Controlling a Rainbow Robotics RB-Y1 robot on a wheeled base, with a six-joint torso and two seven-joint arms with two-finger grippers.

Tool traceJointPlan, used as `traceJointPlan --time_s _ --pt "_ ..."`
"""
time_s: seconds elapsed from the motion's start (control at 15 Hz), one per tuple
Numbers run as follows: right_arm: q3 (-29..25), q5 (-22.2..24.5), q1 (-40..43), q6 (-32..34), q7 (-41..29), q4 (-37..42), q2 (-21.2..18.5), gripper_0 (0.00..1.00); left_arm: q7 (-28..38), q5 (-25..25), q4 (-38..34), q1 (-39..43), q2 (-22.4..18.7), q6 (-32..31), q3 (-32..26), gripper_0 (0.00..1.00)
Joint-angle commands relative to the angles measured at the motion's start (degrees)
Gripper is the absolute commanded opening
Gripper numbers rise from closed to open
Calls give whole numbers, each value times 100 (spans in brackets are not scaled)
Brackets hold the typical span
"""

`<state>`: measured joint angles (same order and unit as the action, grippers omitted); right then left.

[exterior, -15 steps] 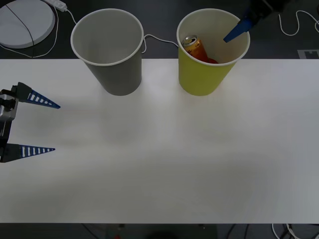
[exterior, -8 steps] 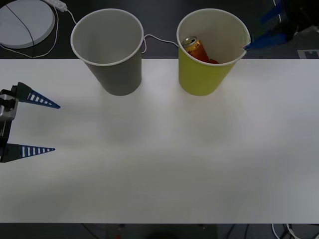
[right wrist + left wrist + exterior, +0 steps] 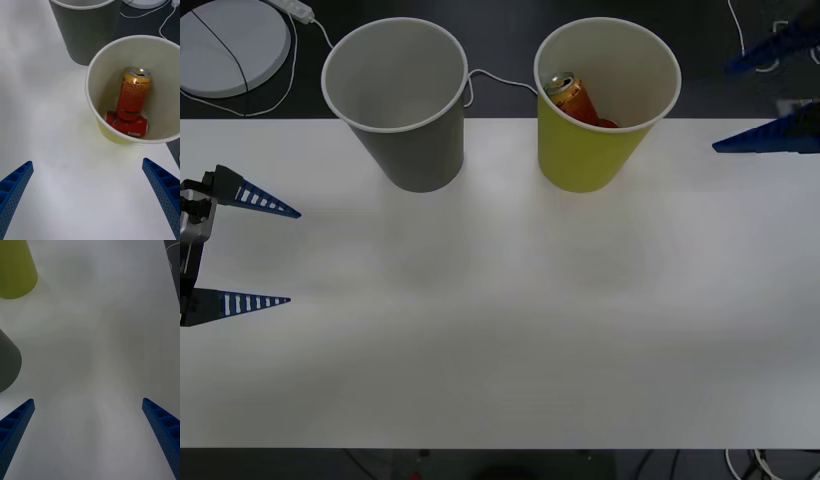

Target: Put the can into the green bin and the plastic bottle into the gray bin

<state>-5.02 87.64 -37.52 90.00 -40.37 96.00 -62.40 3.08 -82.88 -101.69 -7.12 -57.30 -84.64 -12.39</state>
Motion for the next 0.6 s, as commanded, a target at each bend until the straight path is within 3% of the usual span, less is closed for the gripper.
traceJointPlan --time_s 0.07,0.6 --pt "-324 -256 544 0 750 24 0 100 0 0 0 0 0 0 0 100" --pt "-921 -907 2012 0 2552 15 18 100 0 0 0 0 0 0 0 100"
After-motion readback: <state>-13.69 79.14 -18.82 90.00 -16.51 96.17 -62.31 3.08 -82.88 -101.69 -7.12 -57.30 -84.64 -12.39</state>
